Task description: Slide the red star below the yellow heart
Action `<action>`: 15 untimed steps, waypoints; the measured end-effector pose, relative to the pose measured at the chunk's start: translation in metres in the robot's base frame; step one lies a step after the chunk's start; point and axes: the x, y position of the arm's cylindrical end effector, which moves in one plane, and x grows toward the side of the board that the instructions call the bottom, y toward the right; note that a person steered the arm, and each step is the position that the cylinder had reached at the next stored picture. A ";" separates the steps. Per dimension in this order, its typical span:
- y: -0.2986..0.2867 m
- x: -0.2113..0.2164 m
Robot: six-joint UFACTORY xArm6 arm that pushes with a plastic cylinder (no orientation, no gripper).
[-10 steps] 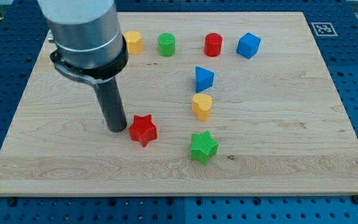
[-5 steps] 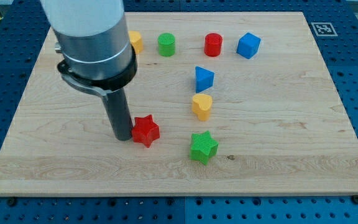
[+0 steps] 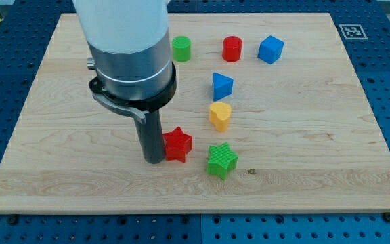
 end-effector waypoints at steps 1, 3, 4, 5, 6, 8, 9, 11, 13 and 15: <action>0.013 0.000; 0.053 -0.003; 0.073 -0.007; 0.081 -0.007; 0.068 -0.007; 0.016 -0.009; 0.012 -0.017; 0.016 -0.038; 0.061 -0.039; 0.070 -0.039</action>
